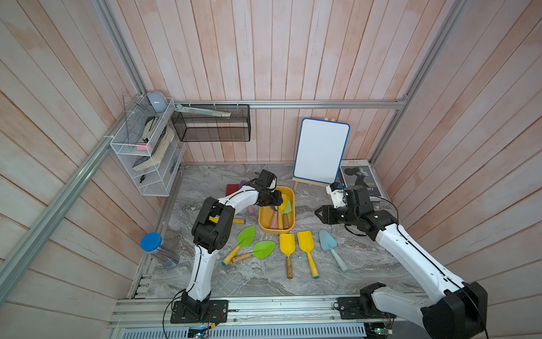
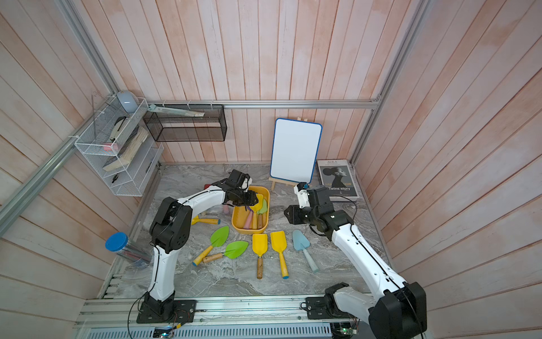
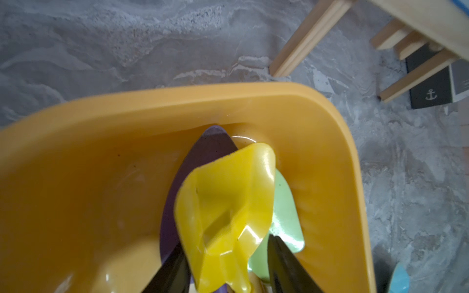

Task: Put the shovel into the storage box
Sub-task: Place the shovel in the storage box, then pick up the shovel from the center of the board.

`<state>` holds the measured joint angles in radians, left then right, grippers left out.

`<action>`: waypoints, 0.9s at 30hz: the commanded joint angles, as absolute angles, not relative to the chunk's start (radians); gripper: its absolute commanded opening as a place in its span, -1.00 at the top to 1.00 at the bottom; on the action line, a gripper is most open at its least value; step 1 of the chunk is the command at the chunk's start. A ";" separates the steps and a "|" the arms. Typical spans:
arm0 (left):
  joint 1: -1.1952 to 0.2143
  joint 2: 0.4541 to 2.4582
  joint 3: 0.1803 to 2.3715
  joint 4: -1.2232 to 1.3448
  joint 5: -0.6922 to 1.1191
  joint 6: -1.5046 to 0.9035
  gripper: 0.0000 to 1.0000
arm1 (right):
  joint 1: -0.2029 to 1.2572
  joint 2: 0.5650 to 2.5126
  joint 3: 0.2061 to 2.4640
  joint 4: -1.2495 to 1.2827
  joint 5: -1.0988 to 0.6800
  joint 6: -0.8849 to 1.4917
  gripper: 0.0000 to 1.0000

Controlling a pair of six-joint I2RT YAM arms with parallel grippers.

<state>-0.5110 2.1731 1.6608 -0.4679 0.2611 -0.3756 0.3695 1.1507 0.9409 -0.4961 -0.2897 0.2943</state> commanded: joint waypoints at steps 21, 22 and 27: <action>-0.558 1.974 1.697 -0.577 0.170 -0.439 -0.56 | 0.344 1.120 0.856 -0.658 -0.164 0.378 -0.01; -0.561 1.943 1.675 -0.556 0.187 -0.445 -0.57 | 0.344 1.108 0.841 -0.666 -0.155 0.388 -0.03; -0.573 1.736 1.499 -0.411 0.257 -0.506 -0.60 | 0.344 1.033 0.764 -0.754 -0.076 0.447 -0.04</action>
